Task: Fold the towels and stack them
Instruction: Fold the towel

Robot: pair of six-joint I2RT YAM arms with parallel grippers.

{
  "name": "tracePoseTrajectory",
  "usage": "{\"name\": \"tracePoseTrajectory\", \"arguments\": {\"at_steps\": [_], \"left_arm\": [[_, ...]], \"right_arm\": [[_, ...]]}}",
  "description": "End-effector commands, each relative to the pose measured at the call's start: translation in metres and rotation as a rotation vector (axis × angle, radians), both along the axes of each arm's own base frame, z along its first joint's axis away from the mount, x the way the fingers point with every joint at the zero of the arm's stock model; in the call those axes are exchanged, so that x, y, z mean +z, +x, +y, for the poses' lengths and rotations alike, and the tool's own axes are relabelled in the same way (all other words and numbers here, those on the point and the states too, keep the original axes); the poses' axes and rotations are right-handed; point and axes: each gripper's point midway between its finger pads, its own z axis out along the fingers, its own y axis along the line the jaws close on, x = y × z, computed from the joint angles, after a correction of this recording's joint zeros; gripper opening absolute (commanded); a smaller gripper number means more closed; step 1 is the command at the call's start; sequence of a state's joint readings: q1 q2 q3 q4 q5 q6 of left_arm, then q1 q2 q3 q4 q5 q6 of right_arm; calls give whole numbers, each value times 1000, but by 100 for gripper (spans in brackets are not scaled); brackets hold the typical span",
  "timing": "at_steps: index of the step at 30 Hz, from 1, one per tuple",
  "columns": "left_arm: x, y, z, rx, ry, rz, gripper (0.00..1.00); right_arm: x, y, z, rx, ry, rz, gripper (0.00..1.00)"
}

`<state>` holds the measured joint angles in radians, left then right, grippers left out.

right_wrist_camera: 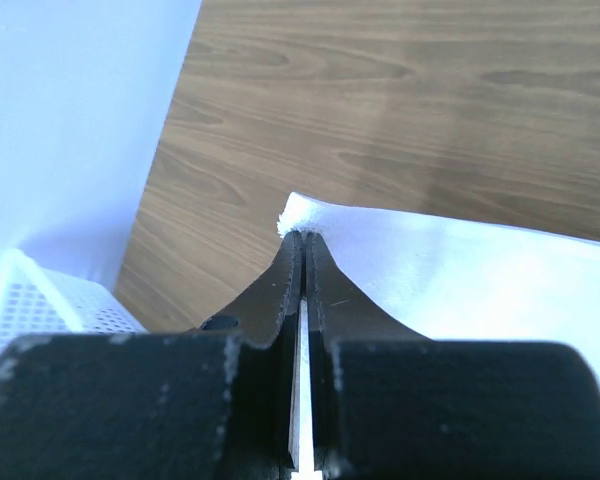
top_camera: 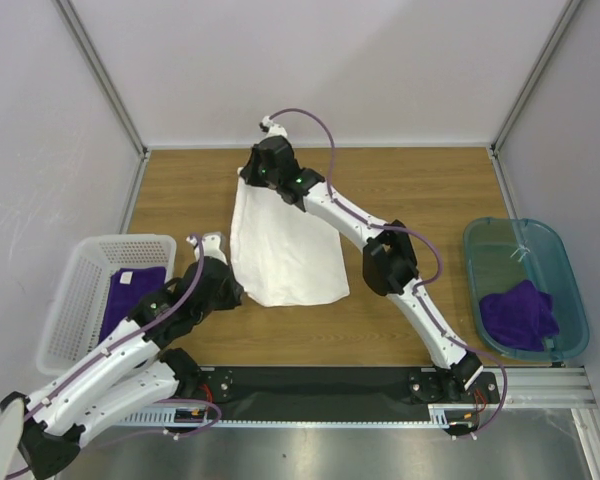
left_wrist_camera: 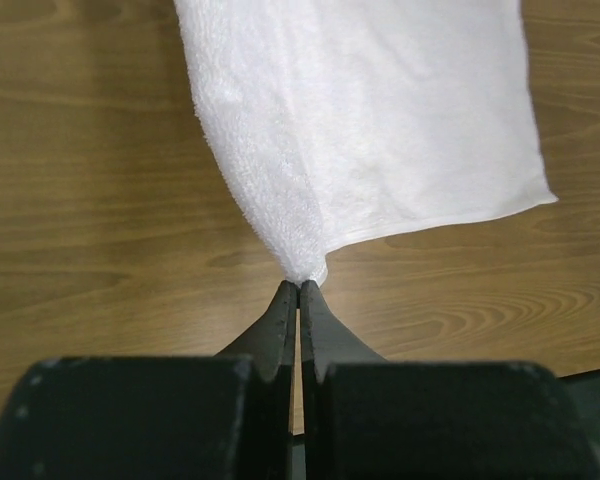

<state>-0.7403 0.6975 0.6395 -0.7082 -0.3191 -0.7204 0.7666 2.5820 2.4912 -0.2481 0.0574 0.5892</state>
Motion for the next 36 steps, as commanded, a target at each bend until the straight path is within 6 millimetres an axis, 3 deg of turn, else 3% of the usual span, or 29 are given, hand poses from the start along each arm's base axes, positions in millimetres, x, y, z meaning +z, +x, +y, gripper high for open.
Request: {"name": "tracePoseTrajectory", "arguments": {"at_steps": [1,2,5,9,12,13,15,16,17,19,26,30,36], "left_arm": [[39,12,-5,-99,55,-107,0],[42,13,-7,-144,77,-120,0],[53,15,-29,-260,54,-139,0],[57,16,-60,-385,1,-138,0],[51,16,-80,-449,10,-99,0],[48,12,-88,-482,19,-91,0],[41,12,-99,-514,36,-56,0],[39,9,-106,-539,35,-46,0],[30,9,-111,-552,53,-11,0],[30,8,-122,-573,47,1,0],[16,11,-150,-604,56,59,0],[19,10,-165,-638,47,73,0],[26,16,-177,-652,39,59,0]], "right_arm": [[76,5,-19,-12,122,-63,0],[70,10,-28,-22,99,-54,0],[76,19,-52,-46,85,-49,0],[55,25,-79,-33,44,7,0],[45,30,-99,-22,16,38,0],[33,29,-105,-20,0,61,0],[32,31,-117,-15,-6,63,0],[20,31,-122,-17,-19,80,0],[23,31,-127,-18,-16,74,0],[16,34,-138,-19,-23,83,0],[-16,36,-173,-42,-65,151,0],[-19,36,-184,-34,-73,167,0],[3,39,-192,-30,-70,115,0]]}}
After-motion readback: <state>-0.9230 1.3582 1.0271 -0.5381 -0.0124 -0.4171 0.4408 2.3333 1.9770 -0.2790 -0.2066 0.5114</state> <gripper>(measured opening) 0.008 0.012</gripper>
